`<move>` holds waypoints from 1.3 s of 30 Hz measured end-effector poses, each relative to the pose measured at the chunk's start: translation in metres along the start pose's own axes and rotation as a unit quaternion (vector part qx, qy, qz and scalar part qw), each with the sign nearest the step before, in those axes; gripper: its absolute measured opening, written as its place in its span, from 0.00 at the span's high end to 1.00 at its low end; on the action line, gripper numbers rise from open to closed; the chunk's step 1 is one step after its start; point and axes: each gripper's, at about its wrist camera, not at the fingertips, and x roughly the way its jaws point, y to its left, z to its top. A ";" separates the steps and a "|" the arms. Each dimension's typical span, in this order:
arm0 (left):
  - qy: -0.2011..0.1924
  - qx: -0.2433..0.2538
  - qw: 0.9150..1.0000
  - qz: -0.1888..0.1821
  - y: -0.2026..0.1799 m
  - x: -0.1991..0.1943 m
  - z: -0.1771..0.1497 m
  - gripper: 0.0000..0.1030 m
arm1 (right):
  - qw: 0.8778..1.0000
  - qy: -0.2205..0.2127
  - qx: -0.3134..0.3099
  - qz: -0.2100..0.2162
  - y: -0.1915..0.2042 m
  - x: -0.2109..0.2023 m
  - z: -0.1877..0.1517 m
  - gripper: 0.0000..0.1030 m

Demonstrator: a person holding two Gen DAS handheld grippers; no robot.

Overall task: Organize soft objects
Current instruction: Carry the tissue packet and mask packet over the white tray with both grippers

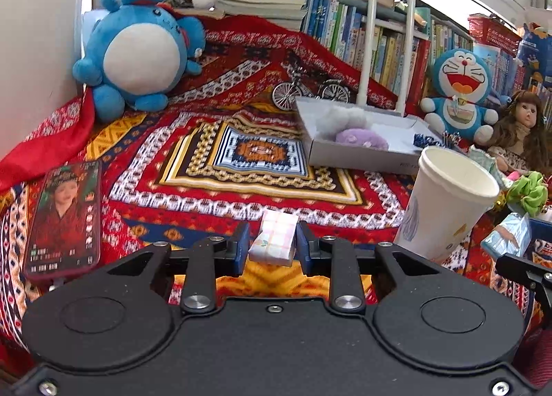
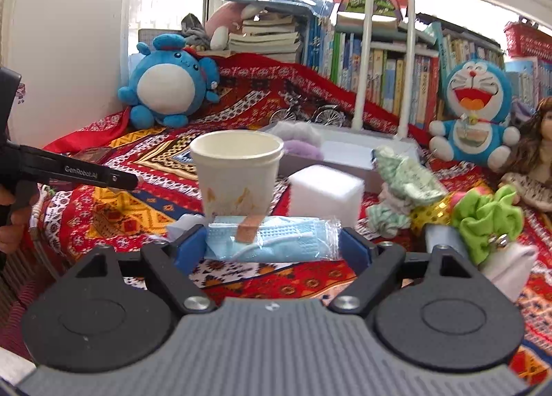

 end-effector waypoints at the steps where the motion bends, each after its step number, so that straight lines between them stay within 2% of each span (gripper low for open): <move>1: -0.003 0.003 1.000 -0.003 -0.002 0.000 0.004 0.74 | 1.000 -0.003 -0.003 -0.009 -0.002 -0.001 0.001 0.19; 10: -0.023 0.016 0.999 -0.032 -0.016 0.001 0.043 0.74 | 0.997 -0.026 0.041 -0.057 -0.046 -0.007 0.024 0.19; 16: -0.023 0.026 0.997 -0.063 -0.030 0.012 0.078 0.74 | 0.995 -0.025 0.074 -0.065 -0.073 0.001 0.047 0.19; 20: -0.007 0.017 0.996 -0.091 -0.039 0.028 0.102 0.74 | 0.993 -0.012 0.105 -0.059 -0.092 0.015 0.064 0.19; 25: 0.003 0.027 0.995 -0.099 -0.057 0.053 0.135 0.74 | 0.992 -0.006 0.115 -0.054 -0.109 0.034 0.087 0.19; 31: 0.047 -0.010 0.989 -0.139 -0.072 0.097 0.175 0.74 | 0.991 0.014 0.126 -0.046 -0.129 0.070 0.120 0.19; 39: 0.075 0.014 0.991 -0.106 -0.101 0.169 0.209 0.74 | 0.982 0.075 0.166 -0.050 -0.164 0.141 0.144 0.19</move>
